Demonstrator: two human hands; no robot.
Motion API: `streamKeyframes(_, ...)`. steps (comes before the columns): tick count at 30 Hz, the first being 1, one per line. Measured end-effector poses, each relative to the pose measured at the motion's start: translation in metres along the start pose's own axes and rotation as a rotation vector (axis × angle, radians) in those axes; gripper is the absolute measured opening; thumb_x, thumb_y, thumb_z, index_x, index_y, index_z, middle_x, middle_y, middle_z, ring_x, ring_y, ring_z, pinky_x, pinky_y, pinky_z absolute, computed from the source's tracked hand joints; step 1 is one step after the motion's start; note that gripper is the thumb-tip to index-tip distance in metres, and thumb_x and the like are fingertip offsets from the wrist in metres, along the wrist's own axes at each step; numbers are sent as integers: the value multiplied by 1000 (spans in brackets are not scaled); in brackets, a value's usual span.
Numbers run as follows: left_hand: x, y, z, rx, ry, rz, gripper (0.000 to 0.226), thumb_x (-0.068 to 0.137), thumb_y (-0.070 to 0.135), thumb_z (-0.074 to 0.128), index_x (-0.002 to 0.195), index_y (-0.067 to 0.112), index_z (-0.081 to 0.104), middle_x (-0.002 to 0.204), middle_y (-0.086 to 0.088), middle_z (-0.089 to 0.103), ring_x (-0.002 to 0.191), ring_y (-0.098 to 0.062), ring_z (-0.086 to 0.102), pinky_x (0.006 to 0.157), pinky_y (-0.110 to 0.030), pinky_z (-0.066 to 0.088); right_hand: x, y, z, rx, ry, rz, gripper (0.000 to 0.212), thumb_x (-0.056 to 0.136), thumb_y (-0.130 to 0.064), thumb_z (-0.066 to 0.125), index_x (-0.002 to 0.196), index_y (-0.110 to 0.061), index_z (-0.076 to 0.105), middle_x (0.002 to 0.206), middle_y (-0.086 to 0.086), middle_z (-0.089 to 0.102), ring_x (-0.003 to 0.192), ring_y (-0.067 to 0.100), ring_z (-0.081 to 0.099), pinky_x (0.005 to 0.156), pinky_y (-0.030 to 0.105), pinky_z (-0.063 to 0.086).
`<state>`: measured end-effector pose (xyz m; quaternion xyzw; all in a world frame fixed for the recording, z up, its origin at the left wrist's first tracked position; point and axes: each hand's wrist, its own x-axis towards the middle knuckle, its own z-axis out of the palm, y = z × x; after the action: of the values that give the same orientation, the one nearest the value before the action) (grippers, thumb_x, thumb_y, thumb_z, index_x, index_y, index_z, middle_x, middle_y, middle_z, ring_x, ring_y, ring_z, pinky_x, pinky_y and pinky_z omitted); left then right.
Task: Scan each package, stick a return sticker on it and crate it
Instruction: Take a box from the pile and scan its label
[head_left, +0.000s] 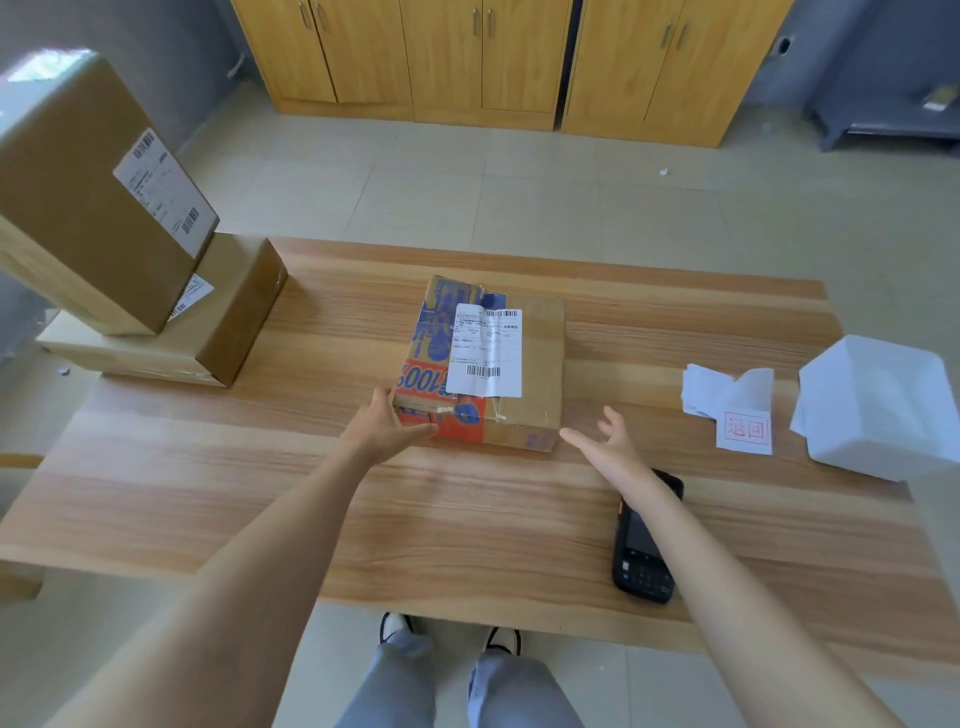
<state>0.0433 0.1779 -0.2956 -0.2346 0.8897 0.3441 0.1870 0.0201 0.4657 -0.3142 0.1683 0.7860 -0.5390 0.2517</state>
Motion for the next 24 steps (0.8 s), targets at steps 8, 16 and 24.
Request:
streamKeyframes(8, -24, -7, 11, 11, 10, -23, 97, 75, 48, 74, 145, 8, 20, 143, -15, 41, 131, -30, 40, 105, -43, 37, -41, 31, -12, -136, 118, -20, 93, 85, -33, 70, 153, -22, 8, 158, 1, 18, 143, 23, 23, 112, 38, 26)
streamKeyframes(16, -43, -32, 23, 32, -35, -28, 101, 78, 50, 71, 150, 9, 13, 152, -15, 27, 137, -31, 33, 109, -41, 31, -84, 69, -3, -234, 277, 53, 97, 79, -28, 75, 152, -12, 14, 155, 8, 25, 132, 24, 38, 110, 38, 33)
streamKeyframes(24, -49, -54, 39, 14, -99, -15, 104, 76, 52, 71, 150, 9, 12, 152, -16, 27, 138, -33, 30, 110, -47, 31, -94, 108, 18, -301, 417, 177, 104, 76, -29, 78, 152, -13, 9, 156, 13, 17, 141, 32, 23, 112, 46, 28)
